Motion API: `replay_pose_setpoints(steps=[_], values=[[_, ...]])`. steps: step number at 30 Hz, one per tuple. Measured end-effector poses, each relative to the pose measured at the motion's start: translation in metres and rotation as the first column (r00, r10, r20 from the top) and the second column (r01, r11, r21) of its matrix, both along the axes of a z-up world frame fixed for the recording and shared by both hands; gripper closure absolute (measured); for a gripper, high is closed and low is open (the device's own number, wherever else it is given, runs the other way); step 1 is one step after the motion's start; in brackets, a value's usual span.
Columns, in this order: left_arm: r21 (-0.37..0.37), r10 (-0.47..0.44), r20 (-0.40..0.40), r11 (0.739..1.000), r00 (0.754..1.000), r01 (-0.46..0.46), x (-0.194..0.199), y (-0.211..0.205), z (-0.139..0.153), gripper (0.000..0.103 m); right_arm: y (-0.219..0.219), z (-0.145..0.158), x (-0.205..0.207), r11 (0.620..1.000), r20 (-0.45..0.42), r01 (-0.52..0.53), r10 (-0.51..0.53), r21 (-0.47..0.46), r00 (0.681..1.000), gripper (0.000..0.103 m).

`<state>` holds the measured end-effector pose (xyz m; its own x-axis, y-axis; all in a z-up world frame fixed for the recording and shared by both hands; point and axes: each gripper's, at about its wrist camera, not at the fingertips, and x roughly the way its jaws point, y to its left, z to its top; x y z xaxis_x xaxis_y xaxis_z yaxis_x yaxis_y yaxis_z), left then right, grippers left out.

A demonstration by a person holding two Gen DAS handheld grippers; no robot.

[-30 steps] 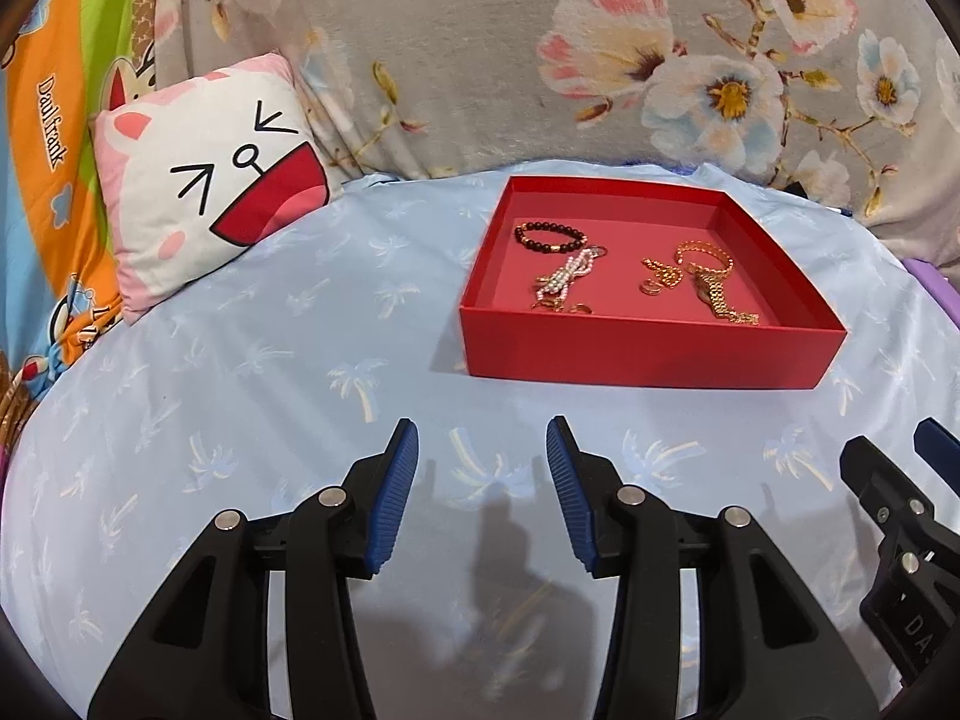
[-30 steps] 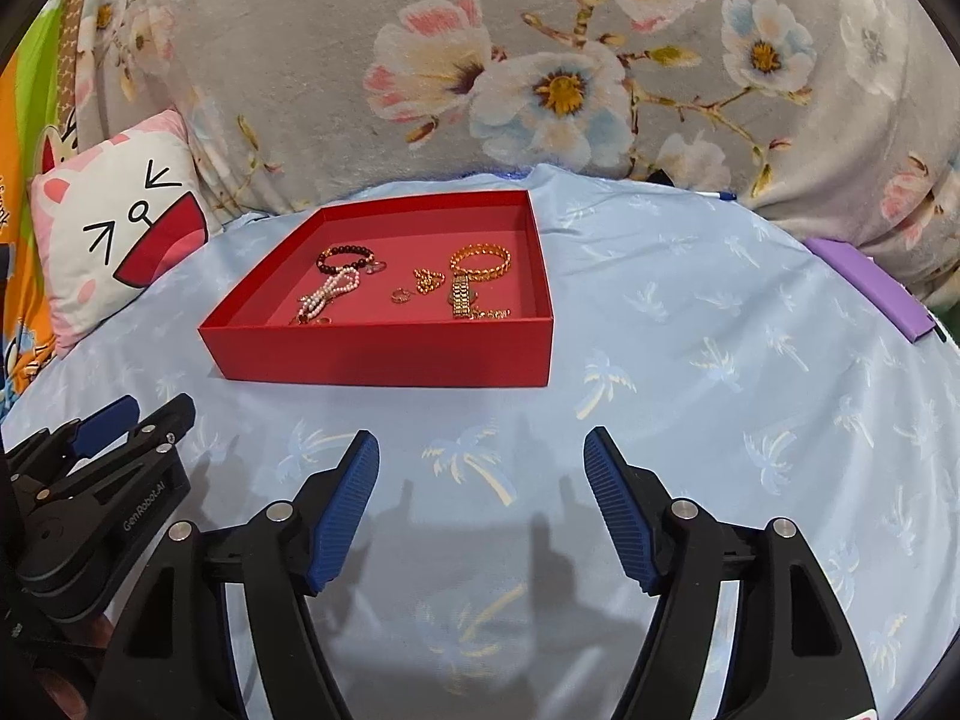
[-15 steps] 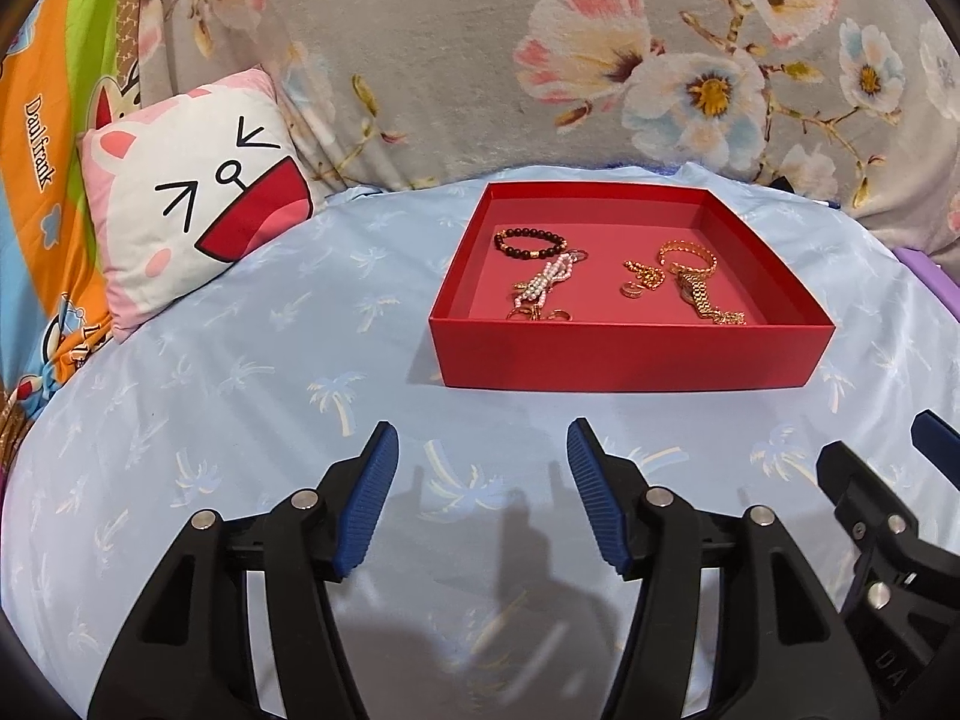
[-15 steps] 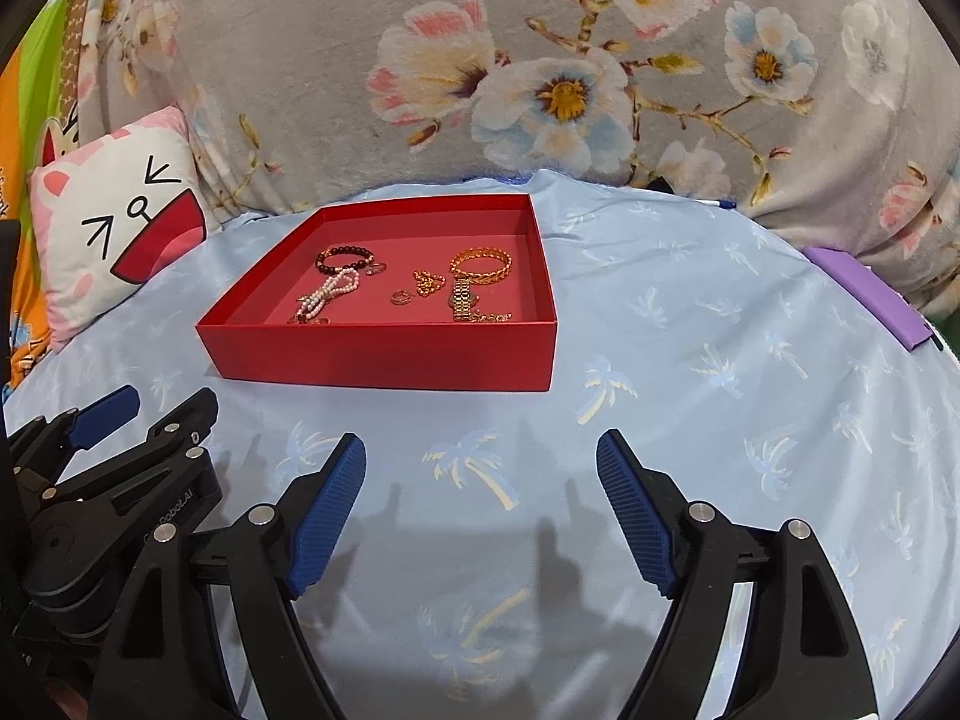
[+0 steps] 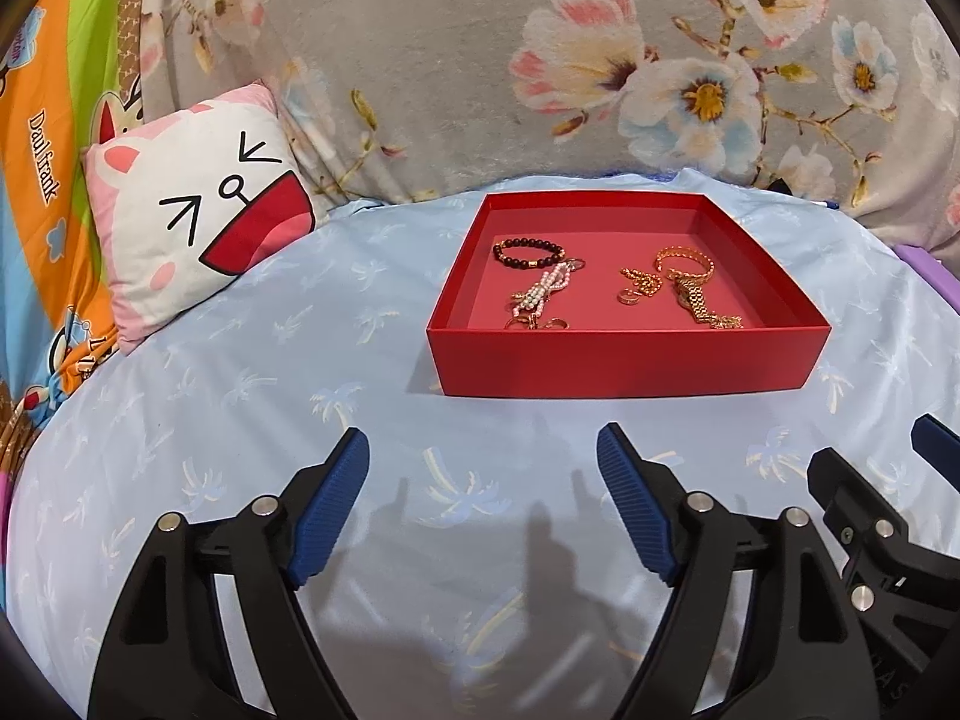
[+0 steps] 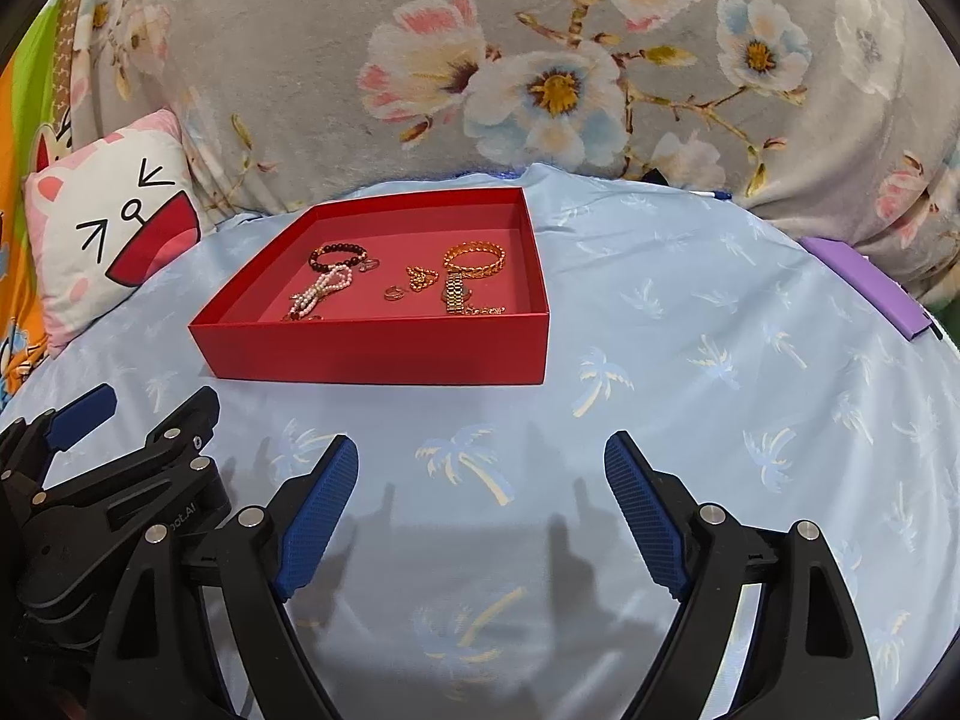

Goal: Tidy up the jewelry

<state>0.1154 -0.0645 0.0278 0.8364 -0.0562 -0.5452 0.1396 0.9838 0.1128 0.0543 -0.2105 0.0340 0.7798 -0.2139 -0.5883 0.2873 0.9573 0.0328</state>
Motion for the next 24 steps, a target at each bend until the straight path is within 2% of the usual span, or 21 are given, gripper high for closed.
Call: replay_pose_setpoints(steps=[4, 6, 8, 24], values=[[0.003, 0.008, -0.001, 1.0, 1.0, -0.008, -0.0001, 0.0007, -0.0003, 0.018, -0.0031, -0.002, 0.001, 1.0, -0.004, 0.013, -0.012, 0.014, 1.0, 0.02], [0.004, 0.02, -0.005, 1.0, 1.0, -0.02, 0.0011, 0.0017, -0.0004, 0.011, -0.0048, -0.0031, 0.0015, 1.0, -0.008, 0.02, -0.02, 0.02, 1.0, 0.019], [-0.004, 0.023, -0.012, 1.0, 1.0, -0.023, 0.0026, 0.0035, -0.0006, 0.009, -0.0061, -0.0034, 0.0012, 0.999, -0.01, 0.026, -0.025, 0.025, 1.0, 0.017], [0.003, 0.04, -0.017, 0.999, 0.999, -0.04, 0.0043, 0.0036, -0.0022, 0.007, -0.0049, -0.0038, 0.0015, 0.999, -0.015, 0.035, -0.035, 0.007, 0.999, 0.017]])
